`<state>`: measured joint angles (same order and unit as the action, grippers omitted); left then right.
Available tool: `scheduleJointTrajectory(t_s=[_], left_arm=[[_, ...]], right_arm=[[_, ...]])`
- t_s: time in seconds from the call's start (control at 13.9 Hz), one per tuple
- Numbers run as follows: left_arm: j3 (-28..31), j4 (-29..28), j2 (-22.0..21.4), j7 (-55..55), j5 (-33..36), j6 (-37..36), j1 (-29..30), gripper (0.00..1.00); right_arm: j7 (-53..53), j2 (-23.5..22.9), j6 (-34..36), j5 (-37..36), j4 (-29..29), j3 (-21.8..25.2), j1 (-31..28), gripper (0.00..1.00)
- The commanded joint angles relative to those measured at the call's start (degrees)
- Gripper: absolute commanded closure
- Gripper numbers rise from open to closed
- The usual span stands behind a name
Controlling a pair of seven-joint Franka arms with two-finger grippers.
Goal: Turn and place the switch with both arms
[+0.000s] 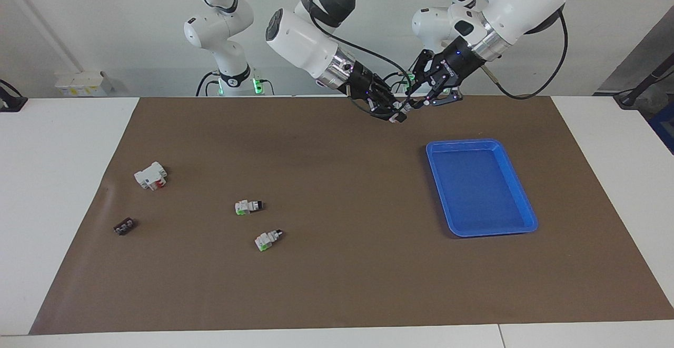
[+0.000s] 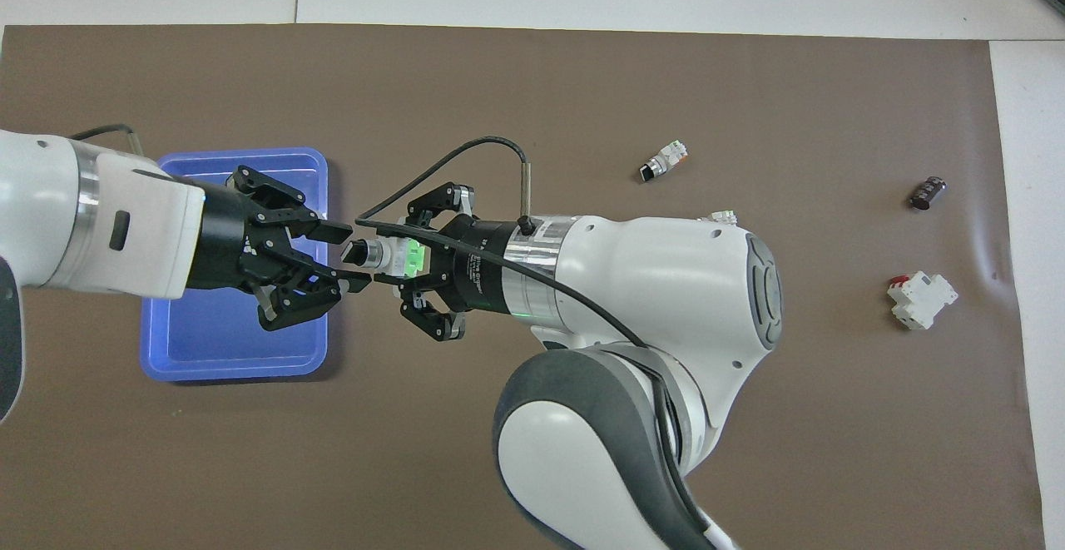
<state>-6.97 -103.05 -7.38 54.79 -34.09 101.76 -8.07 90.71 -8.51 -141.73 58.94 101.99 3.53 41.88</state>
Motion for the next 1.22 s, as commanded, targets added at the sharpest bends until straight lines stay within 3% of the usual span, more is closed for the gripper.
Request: scheduleJointTrajectory(t_s=[0.0,0.07,0.14,0.36,0.86,1.15], left_arm=[[0.5,-2.9,-2.3,1.4,-1.8,1.9,-0.2,0.68],[0.5,-2.9,-2.3,1.4,-1.8,1.9,0.0,0.74],[0.6,-3.1,-2.4,1.6,-1.8,1.9,0.0,0.9],[0.6,-3.3,-2.4,1.7,-1.9,1.9,0.2,1.0],[0.5,-3.5,-2.7,1.0,-1.9,2.0,0.1,1.0],[0.5,-3.2,-2.8,-8.2,-1.8,1.5,0.1,1.0]], right_arm=[[0.6,0.8,0.6,0.9,0.3,-0.2,-0.4,1.0],[0.6,0.8,0.6,0.9,0.4,-0.2,-0.4,1.0],[0.6,0.9,0.6,0.9,0.4,-0.2,-0.3,1.0],[0.6,0.9,0.6,0.9,0.3,-0.2,-0.3,1.0],[0.6,0.8,0.7,0.9,0.3,-0.2,-0.4,1.0],[0.7,0.9,0.7,0.9,0.3,-0.2,-0.4,1.0]])
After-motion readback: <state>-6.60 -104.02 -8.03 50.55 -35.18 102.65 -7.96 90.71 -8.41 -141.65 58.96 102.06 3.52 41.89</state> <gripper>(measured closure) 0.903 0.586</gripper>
